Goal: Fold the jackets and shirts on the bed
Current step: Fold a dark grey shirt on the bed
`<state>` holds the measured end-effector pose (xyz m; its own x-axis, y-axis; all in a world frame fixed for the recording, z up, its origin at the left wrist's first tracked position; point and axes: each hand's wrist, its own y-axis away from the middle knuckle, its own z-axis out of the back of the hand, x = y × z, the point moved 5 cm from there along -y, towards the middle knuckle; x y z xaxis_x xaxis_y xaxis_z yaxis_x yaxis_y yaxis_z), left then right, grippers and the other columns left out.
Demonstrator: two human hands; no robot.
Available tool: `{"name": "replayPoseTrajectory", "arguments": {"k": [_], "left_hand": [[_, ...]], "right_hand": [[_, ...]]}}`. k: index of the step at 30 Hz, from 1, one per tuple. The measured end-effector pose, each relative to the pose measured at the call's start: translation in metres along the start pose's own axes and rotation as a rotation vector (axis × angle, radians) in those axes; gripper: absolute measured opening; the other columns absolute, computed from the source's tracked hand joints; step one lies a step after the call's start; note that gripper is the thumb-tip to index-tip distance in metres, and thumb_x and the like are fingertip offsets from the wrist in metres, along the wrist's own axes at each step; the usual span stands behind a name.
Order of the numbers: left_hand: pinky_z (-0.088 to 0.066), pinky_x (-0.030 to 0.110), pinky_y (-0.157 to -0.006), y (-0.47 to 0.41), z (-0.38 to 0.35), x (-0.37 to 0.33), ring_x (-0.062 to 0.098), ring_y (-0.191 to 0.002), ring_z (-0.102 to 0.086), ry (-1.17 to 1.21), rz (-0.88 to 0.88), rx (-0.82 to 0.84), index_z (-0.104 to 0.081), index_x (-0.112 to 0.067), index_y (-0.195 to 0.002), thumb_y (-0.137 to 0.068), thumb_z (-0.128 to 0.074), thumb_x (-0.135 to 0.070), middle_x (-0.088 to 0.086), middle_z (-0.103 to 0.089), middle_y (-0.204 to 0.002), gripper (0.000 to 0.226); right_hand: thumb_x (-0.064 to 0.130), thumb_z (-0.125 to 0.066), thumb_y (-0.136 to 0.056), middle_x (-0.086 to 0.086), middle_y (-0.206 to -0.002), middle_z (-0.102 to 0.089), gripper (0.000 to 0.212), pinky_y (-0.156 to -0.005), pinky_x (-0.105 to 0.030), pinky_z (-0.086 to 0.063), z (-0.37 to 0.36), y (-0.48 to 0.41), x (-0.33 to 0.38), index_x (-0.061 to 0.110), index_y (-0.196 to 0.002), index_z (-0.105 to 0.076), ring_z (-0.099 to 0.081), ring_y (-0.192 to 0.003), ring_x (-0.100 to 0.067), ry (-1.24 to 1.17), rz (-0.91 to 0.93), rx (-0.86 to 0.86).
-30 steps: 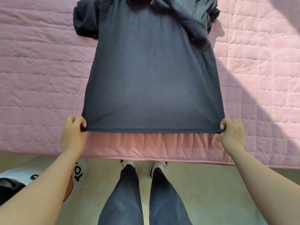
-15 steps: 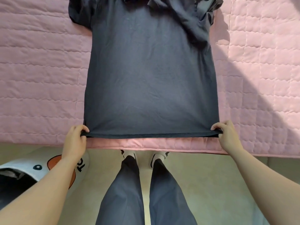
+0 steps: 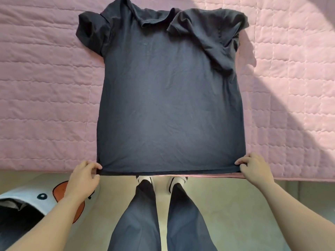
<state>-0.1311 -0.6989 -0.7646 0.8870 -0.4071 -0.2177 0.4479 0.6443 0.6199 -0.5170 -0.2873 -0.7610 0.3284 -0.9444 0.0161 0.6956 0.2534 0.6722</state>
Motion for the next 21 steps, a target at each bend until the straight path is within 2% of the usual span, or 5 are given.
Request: {"name": "replayPoseTrajectory", "arguments": {"k": [3, 6, 10, 14, 21], "left_hand": [[-0.04, 0.045, -0.075, -0.008, 0.021, -0.012, 0.033, -0.084, -0.049, -0.134, 0.024, -0.177, -0.065, -0.01, -0.079, -0.075, -0.058, 0.012, 0.007, -0.053, -0.086, 0.024], [-0.04, 0.043, -0.076, -0.031, 0.04, -0.048, 0.032, -0.09, -0.049, -0.072, 0.019, -0.281, -0.062, -0.01, -0.087, -0.082, -0.055, 0.007, 0.011, -0.054, -0.097, 0.019], [-0.042, 0.045, -0.094, -0.079, 0.047, -0.114, 0.03, -0.112, -0.05, 0.024, -0.178, -0.271, -0.061, -0.008, -0.115, -0.086, -0.056, 0.0, 0.009, -0.053, -0.123, 0.03], [-0.034, 0.045, -0.109, -0.13, 0.061, -0.168, 0.028, -0.138, -0.035, -0.008, -0.296, -0.243, -0.05, -0.008, -0.136, -0.091, -0.056, -0.008, 0.009, -0.041, -0.147, 0.046], [-0.016, 0.04, -0.12, -0.231, 0.096, -0.225, 0.024, -0.148, -0.011, -0.105, -0.453, -0.201, -0.026, -0.013, -0.151, -0.099, -0.05, -0.025, 0.006, -0.014, -0.161, 0.059]], "right_hand": [[-0.003, -0.048, -0.081, -0.009, -0.103, -0.063, 0.033, -0.092, -0.042, -0.041, 0.028, -0.012, 0.019, 0.015, -0.086, -0.075, -0.048, -0.106, -0.033, -0.091, -0.032, -0.162], [-0.004, -0.046, -0.084, -0.01, -0.104, -0.062, 0.03, -0.093, -0.038, -0.04, 0.048, -0.034, 0.06, 0.009, -0.088, -0.072, -0.051, -0.105, -0.03, -0.258, 0.039, -0.2], [-0.003, -0.048, -0.084, -0.009, -0.109, -0.061, 0.028, -0.097, -0.035, -0.04, 0.067, -0.073, 0.127, 0.011, -0.096, -0.069, -0.054, -0.108, -0.028, -0.332, 0.21, -0.201], [0.005, -0.051, -0.088, -0.005, -0.125, -0.056, 0.03, -0.103, -0.038, -0.038, 0.091, -0.108, 0.185, 0.012, -0.115, -0.062, -0.049, -0.119, -0.025, -0.301, 0.313, -0.178], [0.014, -0.046, -0.094, -0.001, -0.156, -0.029, 0.052, -0.115, -0.045, -0.027, 0.137, -0.178, 0.268, 0.017, -0.145, -0.038, -0.024, -0.144, -0.019, -0.122, 0.504, -0.142]]}}
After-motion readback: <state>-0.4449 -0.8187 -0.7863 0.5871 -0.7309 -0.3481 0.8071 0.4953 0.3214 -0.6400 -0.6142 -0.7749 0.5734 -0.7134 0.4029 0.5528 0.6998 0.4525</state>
